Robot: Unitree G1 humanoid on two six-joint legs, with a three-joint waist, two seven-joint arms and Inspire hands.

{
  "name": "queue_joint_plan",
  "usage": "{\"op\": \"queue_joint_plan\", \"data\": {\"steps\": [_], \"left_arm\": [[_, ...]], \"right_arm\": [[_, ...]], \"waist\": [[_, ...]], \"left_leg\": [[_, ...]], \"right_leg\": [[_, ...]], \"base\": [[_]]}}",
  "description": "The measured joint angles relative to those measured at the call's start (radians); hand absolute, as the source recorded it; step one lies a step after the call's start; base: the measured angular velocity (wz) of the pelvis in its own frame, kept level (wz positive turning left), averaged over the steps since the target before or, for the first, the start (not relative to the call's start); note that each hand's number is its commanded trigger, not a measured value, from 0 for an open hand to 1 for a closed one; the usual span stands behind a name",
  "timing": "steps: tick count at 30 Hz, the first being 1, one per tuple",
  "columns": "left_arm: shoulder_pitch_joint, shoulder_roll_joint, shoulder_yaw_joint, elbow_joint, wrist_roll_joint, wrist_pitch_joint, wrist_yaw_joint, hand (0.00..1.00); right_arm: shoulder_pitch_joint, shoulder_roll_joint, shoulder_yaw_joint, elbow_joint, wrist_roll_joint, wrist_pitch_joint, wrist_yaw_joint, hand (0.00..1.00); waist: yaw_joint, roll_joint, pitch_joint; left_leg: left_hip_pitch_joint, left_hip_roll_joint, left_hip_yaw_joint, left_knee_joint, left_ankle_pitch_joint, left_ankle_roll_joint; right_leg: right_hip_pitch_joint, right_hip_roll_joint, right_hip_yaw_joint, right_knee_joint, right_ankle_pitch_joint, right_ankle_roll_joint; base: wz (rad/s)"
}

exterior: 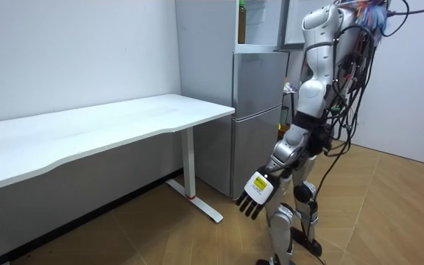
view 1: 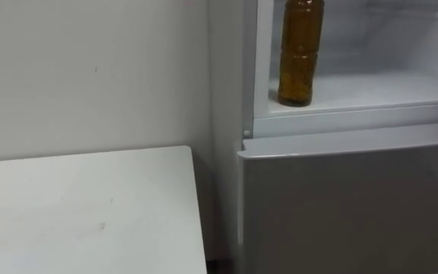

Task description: Put the bottle in the upper fridge

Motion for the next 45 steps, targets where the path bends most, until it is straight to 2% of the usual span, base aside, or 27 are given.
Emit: {"op": "queue_joint_plan", "data": {"steps": [9, 15, 20, 26, 34, 39, 45], "left_arm": [[-0.016, 0.022, -0.07, 0.013, -0.007, 0.002, 0.003, 0.0], [-0.027, 0.025, -0.114, 0.012, -0.007, 0.005, 0.004, 0.0], [-0.032, 0.024, -0.145, 0.01, -0.008, 0.005, 0.005, 0.0], [-0.037, 0.024, -0.158, 0.008, -0.009, 0.005, 0.005, 0.0], [-0.044, 0.026, -0.178, 0.008, -0.008, 0.005, 0.003, 0.0], [-0.044, 0.02, -0.183, 0.007, -0.007, 0.005, 0.002, 0.0], [-0.043, 0.017, -0.182, -0.004, 0.0, 0.018, 0.002, 0.0]], "right_arm": [[0.019, 0.038, 0.1, -0.024, -0.087, -0.002, 0.001, 0.0], [0.022, 0.038, 0.185, -0.04, -0.093, -0.003, 0.054, 0.0], [0.022, 0.038, 0.256, -0.04, -0.165, 0.002, 0.074, 0.0], [0.023, 0.038, 0.321, -0.04, -0.17, 0.018, 0.127, 0.0], [0.035, 0.038, 0.365, -0.04, -0.187, 0.034, 0.202, 0.0], [0.034, 0.037, 0.371, -0.04, -0.228, 0.069, 0.253, 0.0], [0.034, 0.036, 0.371, -0.04, -0.244, 0.09, 0.276, 0.0]], "waist": [[0.01, 0.004, 0.0002], [0.014, 0.017, 0.0009], [0.015, 0.031, 0.0034], [0.027, 0.033, 0.0043], [0.056, 0.038, 0.0095], [0.086, 0.043, 0.0117], [0.096, 0.042, 0.0125]], "left_leg": [[-0.001, 0.001, -0.001, 0.001, 0.0, 0.001], [-0.01, 0.001, -0.005, 0.002, -0.001, 0.001], [-0.019, 0.001, -0.005, 0.006, -0.001, 0.001], [-0.017, 0.001, -0.005, -0.002, -0.001, 0.001], [-0.021, 0.001, -0.017, -0.008, -0.001, 0.0], [-0.032, 0.001, -0.024, -0.008, -0.002, -0.001], [-0.034, 0.001, -0.033, -0.008, -0.001, -0.001]], "right_leg": [[-0.001, 0.0, -0.001, 0.001, 0.002, 0.0], [-0.01, 0.0, -0.001, -0.001, 0.002, 0.0], [-0.015, 0.0, -0.001, -0.003, 0.002, 0.0], [-0.013, 0.002, -0.001, -0.008, 0.002, 0.0], [0.005, 0.005, -0.017, -0.036, 0.009, 0.002], [0.002, 0.006, -0.025, -0.038, 0.009, 0.002], [0.011, 0.005, -0.044, -0.039, 0.009, 0.002]], "base": [[0.0], [0.0], [0.0], [0.0], [0.05], [0.04], [0.05]]}}
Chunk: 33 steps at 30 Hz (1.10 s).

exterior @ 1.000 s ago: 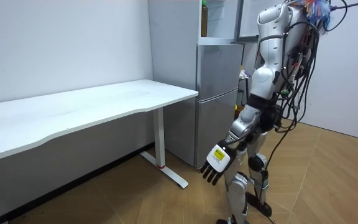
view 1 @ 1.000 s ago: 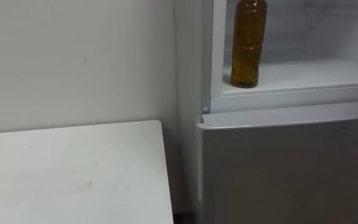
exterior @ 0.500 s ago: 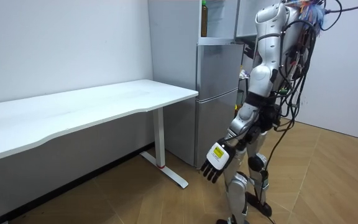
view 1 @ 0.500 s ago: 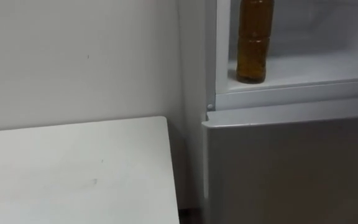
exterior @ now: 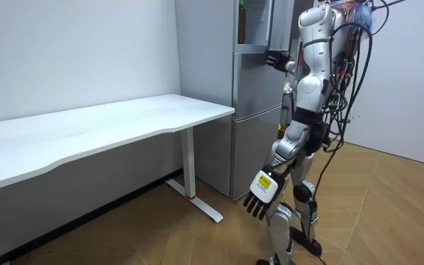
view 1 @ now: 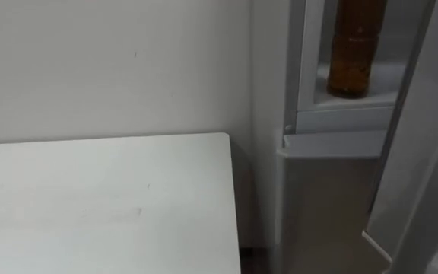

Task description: Put the bottle in the upper fridge

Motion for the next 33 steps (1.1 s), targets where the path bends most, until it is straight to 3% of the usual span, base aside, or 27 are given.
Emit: {"op": "queue_joint_plan", "data": {"steps": [13, 16, 22, 26, 30, 33], "left_arm": [[-0.001, -0.001, 0.0, -0.005, 0.002, 0.01, -0.002, 0.0], [-0.002, 0.0, 0.0, -0.005, 0.003, 0.026, -0.002, 0.0], [-0.001, 0.001, -0.011, -0.014, 0.002, 0.052, -0.003, 0.0], [0.0, 0.006, -0.012, -0.024, 0.003, 0.071, -0.003, 0.0], [-0.002, 0.018, -0.013, -0.032, 0.003, 0.107, -0.003, 0.0], [0.003, 0.027, -0.022, -0.054, 0.003, 0.133, -0.003, 0.0]], "right_arm": [[0.0, 0.0, -0.005, 0.0, -0.003, 0.03, 0.025, 0.0], [0.0, 0.0, -0.005, 0.006, 0.002, 0.032, 0.051, 0.0], [0.014, 0.0, -0.008, 0.037, 0.018, 0.052, 0.186, 0.0], [0.017, -0.002, -0.009, 0.081, 0.045, 0.053, 0.292, 0.0], [0.017, -0.002, -0.008, 0.135, 0.023, 0.062, 0.378, 0.0], [0.013, -0.005, -0.01, 0.207, -0.001, 0.046, 0.461, 0.0]], "waist": [[-0.003, 0.002, -0.0002], [-0.007, 0.003, -0.0009], [-0.014, 0.001, -0.0003], [-0.014, -0.014, -0.0003], [-0.014, -0.035, -0.0044], [-0.015, -0.037, -0.0075]], "left_leg": [[-0.001, 0.0, -0.003, 0.001, 0.0, 0.0], [-0.002, 0.001, -0.002, 0.001, 0.0, -0.001], [0.005, 0.001, -0.002, 0.003, 0.0, -0.001], [0.014, 0.001, 0.0, 0.003, 0.0, -0.001], [0.016, 0.007, 0.0, 0.005, -0.001, -0.001], [0.014, 0.013, 0.004, 0.01, -0.002, -0.002]], "right_leg": [[0.005, 0.0, -0.005, -0.008, 0.0, -0.001], [0.005, 0.0, -0.005, -0.006, 0.0, -0.001], [0.008, 0.0, -0.004, -0.003, 0.0, -0.001], [0.012, 0.0, -0.003, -0.002, 0.001, -0.001], [0.026, 0.007, -0.003, -0.03, 0.01, -0.003], [0.033, 0.012, -0.003, -0.035, 0.023, -0.006]], "base": [[0.0], [0.0], [-0.01], [-0.02], [0.0], [-0.05]]}}
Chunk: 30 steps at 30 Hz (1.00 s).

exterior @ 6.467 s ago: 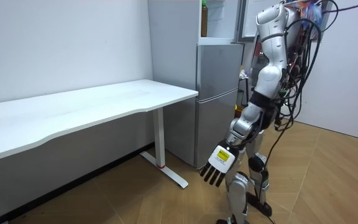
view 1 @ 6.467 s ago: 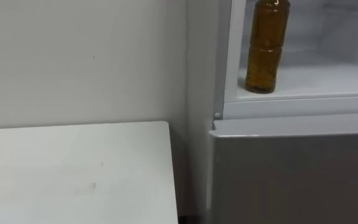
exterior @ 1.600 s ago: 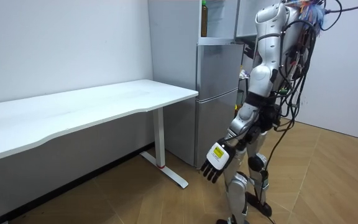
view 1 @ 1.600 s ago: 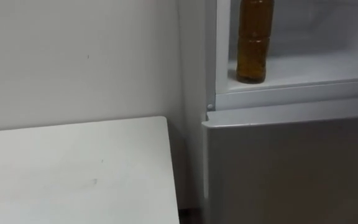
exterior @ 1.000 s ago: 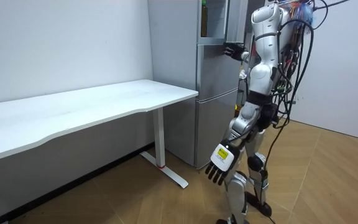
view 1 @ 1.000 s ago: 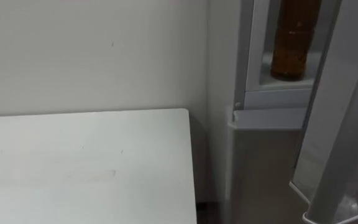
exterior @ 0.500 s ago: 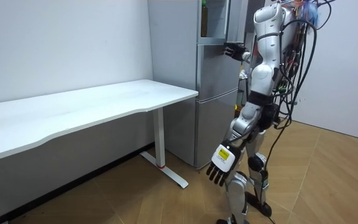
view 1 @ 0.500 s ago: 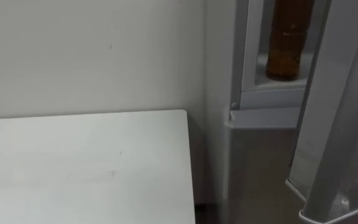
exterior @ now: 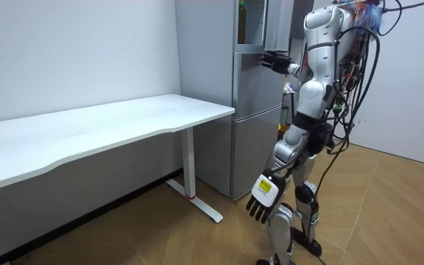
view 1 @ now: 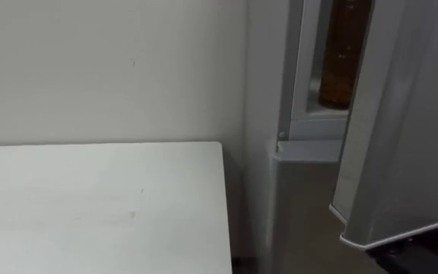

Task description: Put the bottle in the upper fridge

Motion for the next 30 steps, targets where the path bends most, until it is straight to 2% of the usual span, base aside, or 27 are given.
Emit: {"op": "queue_joint_plan", "data": {"steps": [2, 5, 11, 13, 15, 18, 23, 27, 30], "left_arm": [[0.001, 0.009, -0.001, -0.022, 0.001, 0.02, 0.0, 0.0], [0.008, 0.015, -0.005, -0.056, 0.013, 0.047, -0.001, 0.0], [0.038, 0.019, -0.007, -0.103, 0.02, 0.063, -0.005, 0.0], [0.043, 0.019, -0.007, -0.111, 0.017, 0.065, -0.004, 0.0], [0.043, 0.019, -0.008, -0.111, 0.017, 0.065, 0.0, 0.0], [0.049, 0.018, -0.008, -0.112, 0.02, 0.065, 0.0, 0.0], [0.068, 0.018, -0.006, -0.124, 0.021, 0.074, -0.005, 0.0], [0.065, 0.017, 0.014, -0.123, 0.018, 0.094, -0.002, 0.0], [0.064, 0.016, 0.014, -0.124, 0.018, 0.104, 0.0, 0.0]], "right_arm": [[-0.001, -0.001, 0.0, 0.033, 0.0, -0.001, 0.049, 0.0], [0.0, -0.006, 0.001, 0.079, -0.003, 0.024, 0.13, 0.0], [0.008, -0.008, 0.006, 0.163, -0.039, 0.05, 0.216, 0.0], [0.011, -0.011, 0.018, 0.193, -0.053, 0.07, 0.216, 0.0], [0.023, -0.014, 0.054, 0.233, -0.083, 0.129, 0.211, 0.0], [0.027, -0.015, 0.08, 0.26, -0.145, 0.173, 0.207, 0.0], [0.031, -0.044, 0.061, 0.268, -0.166, 0.188, 0.175, 0.0], [0.031, -0.043, 0.004, 0.269, -0.161, 0.216, 0.121, 0.0], [0.029, -0.044, -0.046, 0.269, -0.148, 0.218, 0.069, 0.0]], "waist": [[-0.002, -0.002, 0.001], [-0.002, -0.007, 0.0009], [-0.003, -0.012, -0.0045], [-0.008, -0.014, -0.0047], [-0.008, -0.015, -0.0052], [-0.012, -0.012, -0.0052], [-0.021, -0.012, -0.0051], [-0.032, -0.019, -0.0025], [-0.044, -0.02, -0.0005]], "left_leg": [[-0.005, 0.006, -0.002, 0.01, -0.002, -0.002], [-0.002, 0.011, -0.006, 0.016, -0.004, -0.004], [-0.004, 0.016, -0.016, 0.03, -0.007, -0.005], [-0.004, 0.016, -0.016, 0.03, -0.007, -0.005], [-0.003, 0.016, -0.018, 0.03, -0.007, -0.005], [0.001, 0.015, -0.02, 0.03, -0.008, -0.005], [0.02, 0.006, -0.026, 0.012, -0.008, -0.005], [0.021, 0.004, -0.028, 0.011, -0.008, -0.005], [0.017, 0.005, -0.034, 0.013, -0.011, -0.006]], "right_leg": [[0.004, 0.004, 0.0, 0.0, 0.001, -0.002], [0.008, 0.011, -0.001, -0.014, 0.005, -0.005], [0.013, 0.014, -0.013, -0.016, 0.007, -0.007], [0.018, 0.014, -0.015, -0.017, 0.008, -0.008], [0.024, 0.014, -0.019, -0.018, 0.008, -0.008], [0.029, 0.014, -0.023, -0.021, 0.008, -0.007], [0.055, 0.009, -0.029, -0.035, 0.007, -0.003], [0.063, 0.008, -0.032, -0.034, 0.007, -0.003], [0.057, 0.008, -0.037, -0.034, 0.007, -0.002]], "base": [[0.0], [0.01], [0.04], [0.02], [0.05], [0.03], [0.04], [0.01], [0.05]]}}
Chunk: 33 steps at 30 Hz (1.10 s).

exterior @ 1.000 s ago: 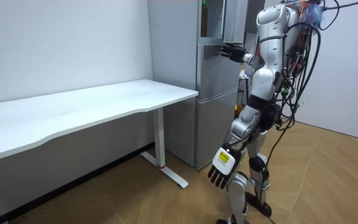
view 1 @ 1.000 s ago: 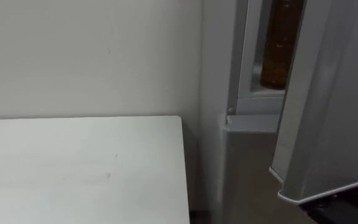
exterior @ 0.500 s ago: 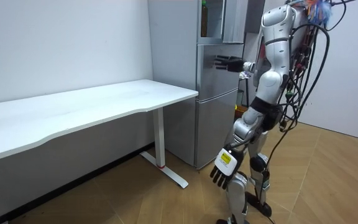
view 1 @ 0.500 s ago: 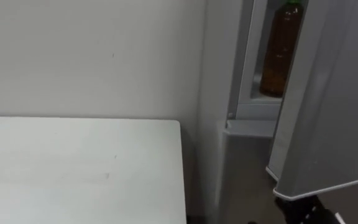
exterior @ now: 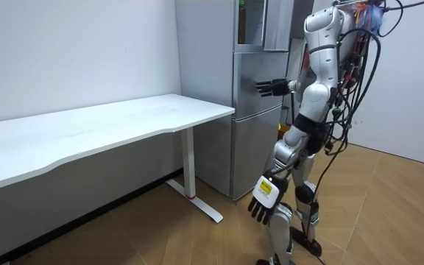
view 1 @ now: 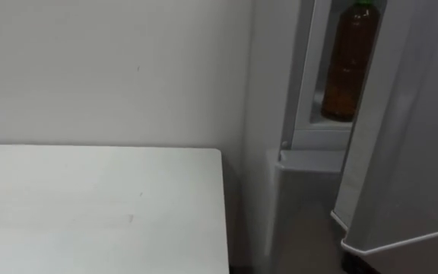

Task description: Put the bottle in the upper fridge

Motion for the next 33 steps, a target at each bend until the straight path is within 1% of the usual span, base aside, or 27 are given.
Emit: {"op": "queue_joint_plan", "data": {"steps": [3, 4, 5, 6, 7, 8, 9, 10, 12, 16, 18, 20, 23, 24, 29, 30, 32, 33], "left_arm": [[0.002, -0.003, 0.006, 0.0, 0.0, 0.008, 0.0, 0.0], [0.004, -0.006, 0.015, 0.001, 0.0, 0.009, 0.0, 0.0], [0.009, -0.007, 0.024, 0.001, -0.002, 0.01, 0.001, 0.0], [0.016, -0.008, 0.035, 0.001, -0.005, 0.011, 0.001, 0.0], [0.018, -0.007, 0.039, 0.001, -0.009, 0.012, 0.001, 0.0], [0.019, -0.007, 0.047, 0.001, -0.009, 0.013, 0.001, 0.0], [0.019, -0.009, 0.056, -0.001, -0.009, 0.013, 0.001, 0.0], [0.02, -0.009, 0.059, -0.003, -0.009, 0.014, 0.001, 0.0], [0.021, -0.009, 0.059, -0.006, -0.009, 0.014, 0.002, 0.0], [0.024, -0.011, 0.059, -0.005, -0.008, 0.013, 0.002, 0.0], [0.027, -0.016, 0.059, -0.003, -0.007, 0.013, 0.002, 0.0], [0.029, -0.015, 0.063, -0.003, -0.008, 0.01, 0.002, 0.0], [0.03, -0.015, 0.082, -0.003, -0.01, 0.004, 0.002, 0.0], [0.03, -0.015, 0.083, -0.003, -0.011, 0.001, 0.002, 0.0], [0.029, -0.017, 0.081, -0.002, -0.01, -0.024, 0.002, 0.0], [0.029, -0.017, 0.082, -0.001, -0.01, -0.026, 0.002, 0.0], [0.03, -0.02, 0.082, 0.0, -0.01, -0.027, 0.002, 0.0], [0.03, -0.022, 0.082, 0.0, -0.01, -0.029, 0.002, 0.0]], "right_arm": [[0.0, 0.001, -0.069, -0.001, -0.001, 0.003, -0.065, 0.0], [0.0, 0.001, -0.084, -0.003, -0.003, 0.004, -0.08, 0.0], [-0.001, 0.001, -0.11, -0.012, -0.007, 0.004, -0.119, 0.0], [0.0, 0.001, -0.132, -0.03, -0.01, 0.005, -0.164, 0.0], [0.0, 0.001, -0.142, -0.041, -0.011, 0.005, -0.186, 0.0], [-0.002, 0.0, -0.162, -0.059, -0.011, 0.004, -0.225, 0.0], [-0.004, 0.0, -0.178, -0.074, -0.01, 0.004, -0.269, 0.0], [-0.006, 0.0, -0.185, -0.08, -0.01, 0.004, -0.289, 0.0], [-0.016, 0.0, -0.204, -0.093, -0.01, 0.004, -0.363, 0.0], [-0.021, 0.0, -0.221, -0.101, -0.017, 0.004, -0.451, 0.0], [-0.023, 0.0, -0.244, -0.148, -0.046, 0.004, -0.505, 0.0], [-0.024, -0.001, -0.267, -0.192, -0.058, 0.003, -0.54, 0.0], [-0.038, -0.003, -0.282, -0.24, -0.126, -0.01, -0.593, 0.0], [-0.045, -0.008, -0.282, -0.253, -0.133, -0.02, -0.61, 0.0], [-0.068, -0.035, -0.284, -0.332, -0.174, -0.03, -0.631, 0.0], [-0.068, -0.048, -0.284, -0.354, -0.188, -0.033, -0.633, 0.0], [-0.065, -0.061, -0.284, -0.355, -0.208, -0.032, -0.633, 0.0], [-0.065, -0.061, -0.284, -0.359, -0.211, -0.032, -0.639, 0.0]], "waist": [[-0.001, 0.004, -0.0006], [-0.002, 0.002, 0.0004], [-0.002, 0.001, 0.0011], [-0.003, 0.003, 0.0001], [-0.003, 0.003, -0.0011], [-0.003, 0.004, -0.0008], [-0.003, -0.001, -0.0001], [-0.002, 0.0, -0.0001], [-0.005, 0.0, 0.0004], [-0.006, -0.008, 0.0008], [-0.007, -0.013, 0.0024], [-0.007, -0.015, 0.0021], [-0.006, -0.021, 0.0018], [-0.006, -0.021, 0.0017], [-0.009, -0.017, 0.0018], [-0.008, -0.016, 0.0018], [-0.005, -0.016, 0.002], [-0.003, -0.014, 0.0022]], "left_leg": [[0.002, 0.0, 0.002, 0.0, -0.003, 0.0], [0.003, -0.001, 0.002, -0.001, -0.003, 0.0], [0.005, -0.002, 0.003, -0.003, -0.003, 0.0], [0.006, -0.002, 0.005, -0.005, -0.003, 0.001], [0.006, -0.003, 0.006, -0.006, -0.003, 0.001], [0.005, -0.003, 0.007, -0.006, -0.003, 0.001], [0.005, -0.004, 0.007, -0.008, -0.003, 0.001], [0.005, -0.004, 0.007, -0.008, -0.003, 0.001], [0.008, -0.004, 0.007, -0.011, -0.002, 0.0], [0.02, -0.007, 0.009, -0.021, -0.002, 0.0], [0.019, -0.012, 0.009, -0.025, -0.002, 0.0], [0.02, -0.014, 0.009, -0.026, -0.002, 0.0], [0.022, -0.015, 0.009, -0.026, -0.003, 0.001], [0.021, -0.015, 0.008, -0.025, -0.003, 0.001], [0.017, -0.015, 0.002, -0.035, -0.003, 0.001], [0.016, -0.015, 0.0, -0.035, -0.002, 0.0], [0.017, -0.015, 0.0, -0.036, -0.002, 0.0], [0.017, -0.015, 0.001, -0.037, -0.002, 0.0]], "right_leg": [[-0.001, 0.0, 0.003, -0.002, -0.001, 0.002], [-0.001, 0.0, 0.004, -0.002, -0.002, 0.002], [-0.001, -0.001, 0.004, -0.002, -0.002, 0.003], [-0.002, -0.002, 0.007, -0.001, -0.002, 0.003], [-0.003, -0.002, 0.008, -0.001, -0.003, 0.003], [-0.005, -0.002, 0.009, -0.002, -0.003, 0.004], [-0.005, -0.002, 0.009, -0.002, -0.003, 0.004], [-0.004, -0.002, 0.009, -0.002, -0.003, 0.004], [-0.001, -0.002, 0.009, -0.002, -0.003, 0.005], [0.003, -0.002, 0.011, -0.002, -0.005, 0.007], [0.001, -0.007, 0.01, -0.001, -0.012, 0.01], [0.001, -0.008, 0.01, -0.003, -0.013, 0.012], [0.001, -0.009, 0.01, -0.006, -0.013, 0.012], [0.0, -0.009, 0.008, -0.001, -0.013, 0.012], [-0.008, -0.011, -0.01, 0.003, -0.013, 0.012], [-0.008, -0.011, -0.017, 0.003, -0.013, 0.012], [-0.01, -0.011, -0.017, 0.005, -0.013, 0.012], [-0.015, -0.012, -0.018, 0.011, -0.013, 0.012]], "base": [[-0.01], [-0.03], [-0.04], [-0.04], [-0.05], [0.0], [0.0], [0.0], [0.0], [0.0], [0.0], [0.0], [0.0], [0.0], [0.02], [0.05], [0.0], [-0.03]]}}
